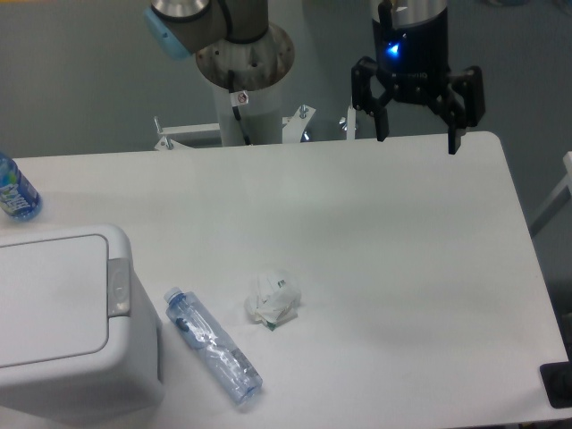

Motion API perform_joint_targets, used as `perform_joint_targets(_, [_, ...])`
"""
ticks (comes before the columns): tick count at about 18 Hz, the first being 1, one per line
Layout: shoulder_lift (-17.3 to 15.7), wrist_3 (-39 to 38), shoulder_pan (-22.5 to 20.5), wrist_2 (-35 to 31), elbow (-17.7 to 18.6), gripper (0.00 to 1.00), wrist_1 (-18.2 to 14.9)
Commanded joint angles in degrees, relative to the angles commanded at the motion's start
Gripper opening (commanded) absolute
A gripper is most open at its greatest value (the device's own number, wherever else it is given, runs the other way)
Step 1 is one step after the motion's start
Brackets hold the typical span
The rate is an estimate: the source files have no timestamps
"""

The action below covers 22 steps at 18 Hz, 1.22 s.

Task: Open the trash can
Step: 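Move the gripper over the white trash can lid and lower it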

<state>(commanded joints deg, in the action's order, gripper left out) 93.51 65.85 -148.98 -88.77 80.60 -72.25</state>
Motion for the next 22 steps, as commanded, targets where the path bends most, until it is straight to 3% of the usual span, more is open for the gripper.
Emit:
perform_joint_targets(4, [1.6, -7.2, 2.5, 0.0, -1.1, 1.00, 0.1])
perform_joint_targets(6, [3.1, -14.8, 5.6, 0.0, -2.2, 1.00, 1.2])
perform_joint_targets(12, [9.0, -46.5, 15.6, 1.7, -2.5, 1.00, 13.7])
perform_joint_targets(14, [10.4, -54.8, 18.0, 3.4, -2.8, 1.00, 16.0])
perform_joint_targets(17, [11.2, -61.1, 20.5, 6.1, -2.6, 1.00, 16.3])
perform_joint_targets(22, [12.6, -64.6, 24.3, 7.8, -2.4, 1.00, 16.3])
